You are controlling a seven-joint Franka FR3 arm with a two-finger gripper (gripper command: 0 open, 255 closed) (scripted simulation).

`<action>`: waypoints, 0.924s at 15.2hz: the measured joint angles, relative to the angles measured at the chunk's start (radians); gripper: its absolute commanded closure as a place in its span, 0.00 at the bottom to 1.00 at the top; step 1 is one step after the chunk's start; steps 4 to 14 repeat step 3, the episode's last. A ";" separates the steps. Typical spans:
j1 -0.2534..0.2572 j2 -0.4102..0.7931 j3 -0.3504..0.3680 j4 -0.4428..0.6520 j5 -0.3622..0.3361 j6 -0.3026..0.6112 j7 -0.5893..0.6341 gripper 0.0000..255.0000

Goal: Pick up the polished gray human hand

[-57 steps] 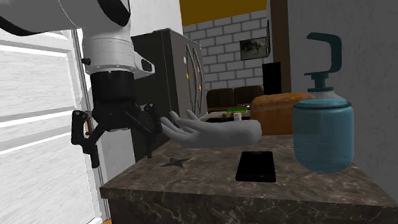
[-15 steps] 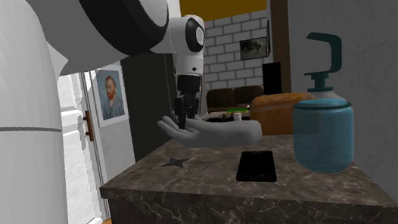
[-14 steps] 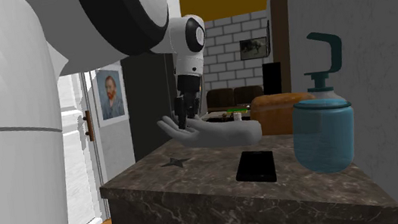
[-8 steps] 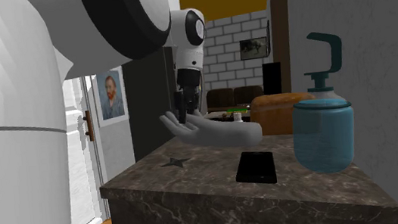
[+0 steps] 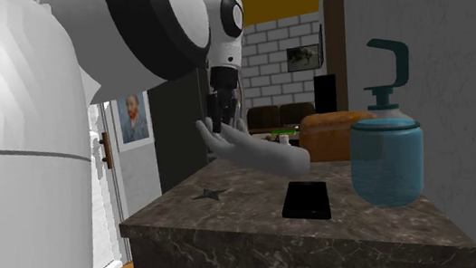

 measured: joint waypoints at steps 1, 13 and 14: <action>-0.006 0.009 0.000 0.028 0.005 -0.020 0.002 1.00; -0.014 0.020 0.000 0.066 0.012 -0.047 0.004 1.00; -0.014 0.020 0.000 0.066 0.012 -0.047 0.004 1.00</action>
